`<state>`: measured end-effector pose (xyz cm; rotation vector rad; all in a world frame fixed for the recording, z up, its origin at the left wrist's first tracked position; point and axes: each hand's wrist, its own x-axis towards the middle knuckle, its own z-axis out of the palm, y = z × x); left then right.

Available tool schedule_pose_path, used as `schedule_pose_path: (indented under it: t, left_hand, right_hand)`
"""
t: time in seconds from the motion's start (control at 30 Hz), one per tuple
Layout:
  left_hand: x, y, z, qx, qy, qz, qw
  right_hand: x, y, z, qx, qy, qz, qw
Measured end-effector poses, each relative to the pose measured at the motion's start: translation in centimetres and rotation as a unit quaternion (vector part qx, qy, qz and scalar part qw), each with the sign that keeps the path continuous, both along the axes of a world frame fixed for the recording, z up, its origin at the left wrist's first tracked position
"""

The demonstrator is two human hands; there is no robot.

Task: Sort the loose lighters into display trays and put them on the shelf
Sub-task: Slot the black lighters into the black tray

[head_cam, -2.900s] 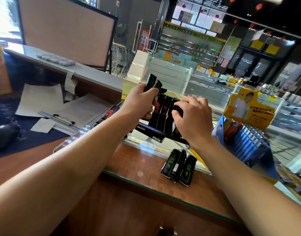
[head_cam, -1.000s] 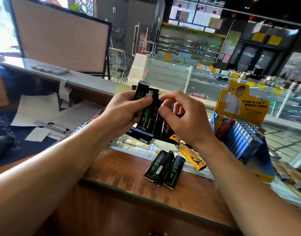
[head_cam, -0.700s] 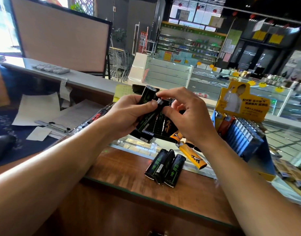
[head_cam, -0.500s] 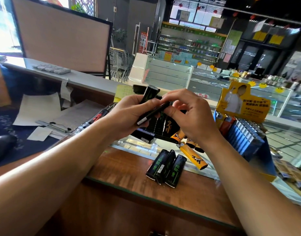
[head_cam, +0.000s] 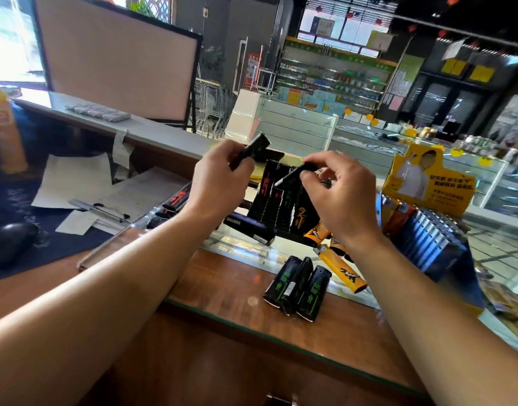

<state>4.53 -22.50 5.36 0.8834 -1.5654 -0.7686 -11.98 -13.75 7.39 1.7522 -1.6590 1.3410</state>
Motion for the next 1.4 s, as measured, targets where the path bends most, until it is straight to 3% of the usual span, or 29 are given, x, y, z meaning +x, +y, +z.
schedule_pose_path:
  t: [0.4,0.57,0.87,1.17,1.4]
  left_hand:
    - [0.6,0.8,0.4,-0.048,-0.018,0.011,0.999]
    - [0.6,1.2,0.8,-0.050,-0.037,0.022,0.998]
    - [0.4,0.9,0.4,-0.004,0.007,-0.048,0.999]
    - [0.3,1.1,0.5,0.017,0.017,-0.089,0.996]
    - [0.0,1.7,0.5,-0.037,-0.080,-0.086,0.992]
  right_hand:
    - [1.2,-1.6,-1.5,-0.016,0.159,-0.147,0.976]
    - [0.5,-1.9,-2.2,-0.002,0.181,-0.204,0.962]
    - [-0.5,-1.0,-2.2,0.158,0.135,-0.148,0.967]
    - [-0.9,-0.7,-1.9,0.193,0.117,-0.129,0.966]
    - [-0.7,-0.2,-1.4,0.143,0.089,-0.075,0.983]
